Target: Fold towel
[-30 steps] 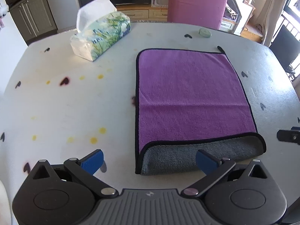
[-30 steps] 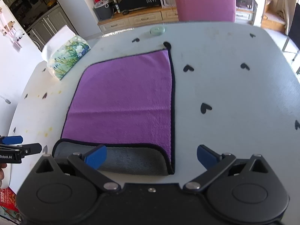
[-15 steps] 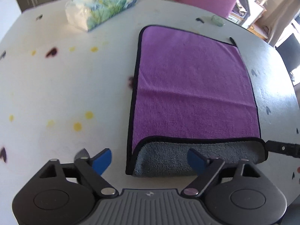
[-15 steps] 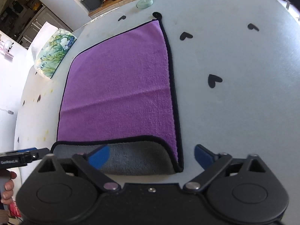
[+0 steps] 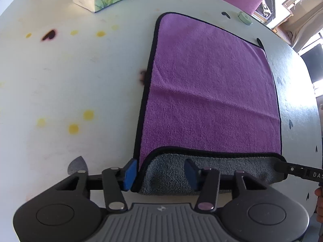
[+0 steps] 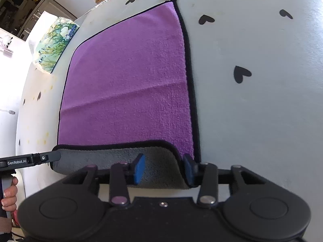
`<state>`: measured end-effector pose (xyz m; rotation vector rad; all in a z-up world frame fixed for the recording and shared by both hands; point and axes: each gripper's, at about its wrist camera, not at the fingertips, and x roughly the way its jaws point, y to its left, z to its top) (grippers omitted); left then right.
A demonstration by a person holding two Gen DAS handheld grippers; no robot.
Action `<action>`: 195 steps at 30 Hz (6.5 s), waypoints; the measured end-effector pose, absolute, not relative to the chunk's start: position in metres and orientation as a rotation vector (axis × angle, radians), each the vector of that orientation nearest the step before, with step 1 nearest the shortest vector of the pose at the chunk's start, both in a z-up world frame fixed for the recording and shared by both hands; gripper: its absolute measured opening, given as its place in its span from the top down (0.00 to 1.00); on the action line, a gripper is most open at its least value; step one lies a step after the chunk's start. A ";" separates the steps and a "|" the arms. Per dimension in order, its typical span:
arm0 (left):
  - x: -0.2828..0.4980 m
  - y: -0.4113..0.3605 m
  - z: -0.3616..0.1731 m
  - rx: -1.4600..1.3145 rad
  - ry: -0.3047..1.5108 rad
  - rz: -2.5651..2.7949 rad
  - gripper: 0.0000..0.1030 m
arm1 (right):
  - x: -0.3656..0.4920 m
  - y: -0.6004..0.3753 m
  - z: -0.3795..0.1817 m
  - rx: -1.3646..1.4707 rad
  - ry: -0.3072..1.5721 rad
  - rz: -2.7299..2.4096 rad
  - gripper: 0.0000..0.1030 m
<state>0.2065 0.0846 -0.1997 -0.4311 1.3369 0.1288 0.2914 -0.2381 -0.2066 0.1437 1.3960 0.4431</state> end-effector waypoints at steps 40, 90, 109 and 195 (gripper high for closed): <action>0.215 0.076 -0.159 -0.269 1.219 0.136 0.95 | 0.290 -0.226 -0.162 0.002 1.198 0.491 0.96; 0.375 0.098 -0.136 -0.216 0.979 0.254 0.95 | 0.422 -0.156 -0.132 -0.026 0.914 0.383 0.96; 0.403 0.112 -0.189 -0.231 1.040 0.270 0.95 | 0.459 -0.144 -0.186 -0.042 0.999 0.339 0.96; 0.220 0.041 -0.017 -0.182 0.935 0.299 0.03 | 0.286 -0.209 -0.029 -0.021 0.800 0.339 0.00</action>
